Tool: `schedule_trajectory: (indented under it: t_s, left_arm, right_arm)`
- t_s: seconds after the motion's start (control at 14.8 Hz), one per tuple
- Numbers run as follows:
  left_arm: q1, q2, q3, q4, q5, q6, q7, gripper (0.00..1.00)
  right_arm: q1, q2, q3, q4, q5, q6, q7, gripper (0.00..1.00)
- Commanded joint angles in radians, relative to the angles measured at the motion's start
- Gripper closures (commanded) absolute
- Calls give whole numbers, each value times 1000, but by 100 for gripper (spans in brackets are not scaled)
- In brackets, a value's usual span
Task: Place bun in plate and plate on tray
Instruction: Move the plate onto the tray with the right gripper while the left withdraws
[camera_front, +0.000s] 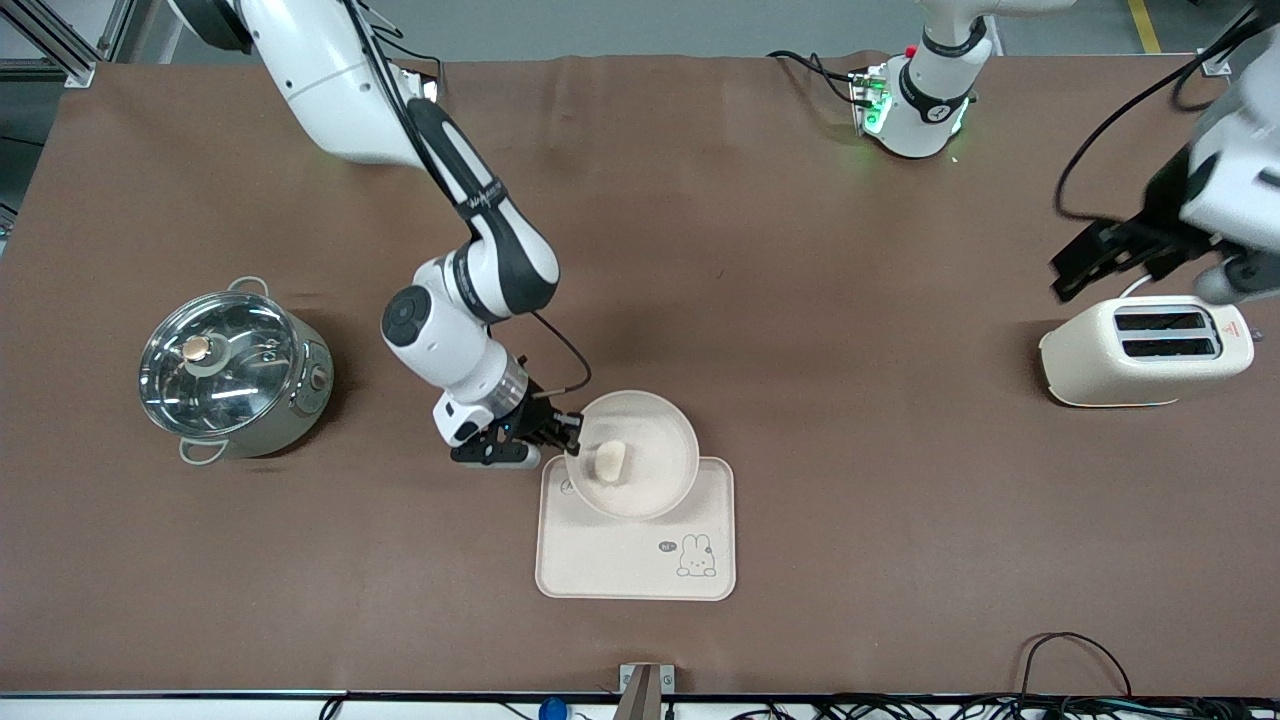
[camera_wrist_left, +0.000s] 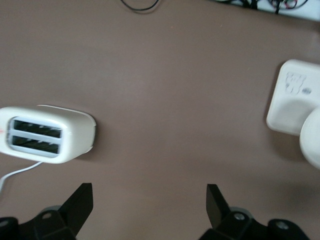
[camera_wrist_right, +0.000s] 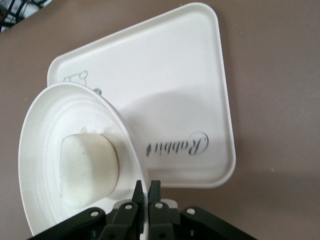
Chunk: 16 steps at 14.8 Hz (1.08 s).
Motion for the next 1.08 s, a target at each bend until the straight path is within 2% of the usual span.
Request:
schedule_trajectory:
  t_s: [0.0,0.27,0.47,0.61,1.01]
  left_arm:
    - [35,-72,2,-64,2,-37,136,0]
    - [29,-215,20,-217,-33,-73,153,0]
    - [27,-278,7,-286,-55,-73,152,0]
    - [26,-283,2,-290,-99,-71,153,0]
    - [23,-267,4,-273,-93,-64,155,0]
  right_arm:
    - [-11,122,13,167,49,-10,-7,98]
    - [-2,226,11,265,46,-3,5,98]
    - [-14,246,10,288,46,-3,5,98]
    - [-17,278,10,322,46,17,6,98]
    - [-34,318,5,362,43,19,-9,98]
